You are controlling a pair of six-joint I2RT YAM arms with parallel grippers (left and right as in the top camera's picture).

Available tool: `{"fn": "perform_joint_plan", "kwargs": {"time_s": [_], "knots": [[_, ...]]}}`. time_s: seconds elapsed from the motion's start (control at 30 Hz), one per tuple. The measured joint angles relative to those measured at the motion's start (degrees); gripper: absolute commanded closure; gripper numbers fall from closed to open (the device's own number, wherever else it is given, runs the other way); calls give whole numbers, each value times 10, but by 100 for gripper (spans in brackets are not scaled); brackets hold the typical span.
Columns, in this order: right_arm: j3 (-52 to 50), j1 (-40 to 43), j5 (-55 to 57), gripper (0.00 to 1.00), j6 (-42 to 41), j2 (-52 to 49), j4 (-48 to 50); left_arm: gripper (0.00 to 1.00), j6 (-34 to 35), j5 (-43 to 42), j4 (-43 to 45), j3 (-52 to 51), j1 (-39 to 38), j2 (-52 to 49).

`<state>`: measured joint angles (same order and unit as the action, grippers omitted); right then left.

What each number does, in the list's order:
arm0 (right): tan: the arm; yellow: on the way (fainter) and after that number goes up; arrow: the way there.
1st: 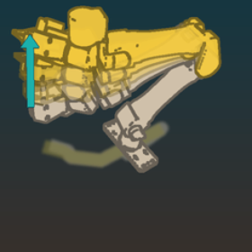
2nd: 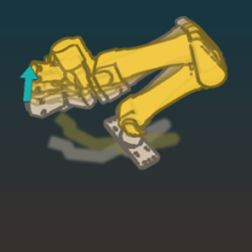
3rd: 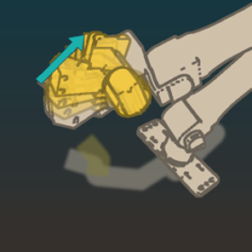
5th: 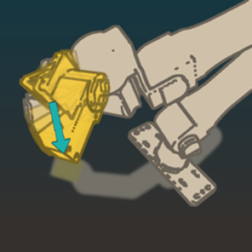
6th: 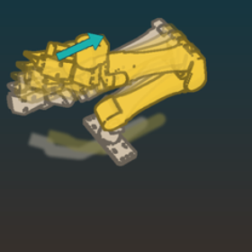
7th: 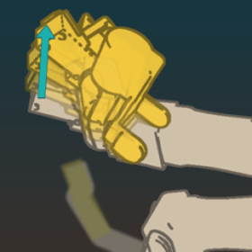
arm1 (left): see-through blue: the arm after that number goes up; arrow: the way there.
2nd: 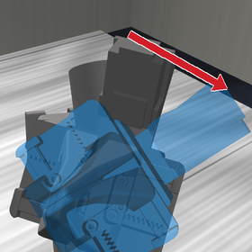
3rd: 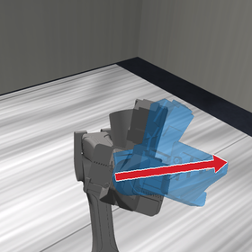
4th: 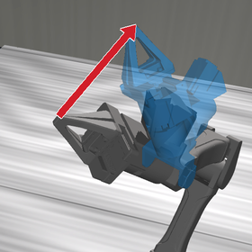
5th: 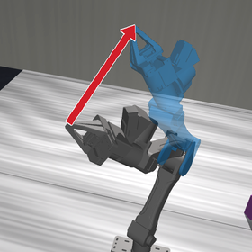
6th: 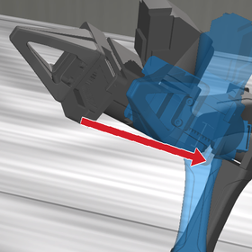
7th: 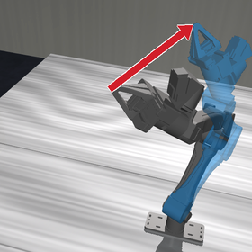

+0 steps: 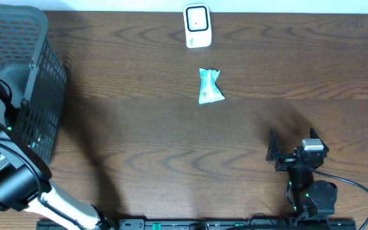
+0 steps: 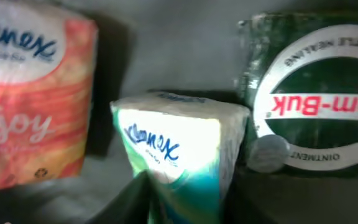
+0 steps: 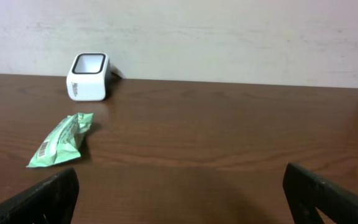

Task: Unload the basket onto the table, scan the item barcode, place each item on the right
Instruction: 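Move the left gripper back into the basket and grasp the tissue pack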

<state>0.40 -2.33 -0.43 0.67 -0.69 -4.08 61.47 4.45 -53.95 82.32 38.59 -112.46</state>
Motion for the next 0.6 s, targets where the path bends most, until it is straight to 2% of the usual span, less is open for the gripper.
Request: {"fn": "perform_joint_plan", "kwargs": {"time_s": [0.33, 0.43, 0.6], "knots": [[0, 0, 0, 1, 0, 0, 0, 92, -45, -32, 2, 16, 0, 17], [0, 0, 0, 1, 0, 0, 0, 92, -48, -51, 28, 31, 0, 62], [0, 0, 0, 1, 0, 0, 0, 93, -50, -105, 128, 44, 0, 190]]}}
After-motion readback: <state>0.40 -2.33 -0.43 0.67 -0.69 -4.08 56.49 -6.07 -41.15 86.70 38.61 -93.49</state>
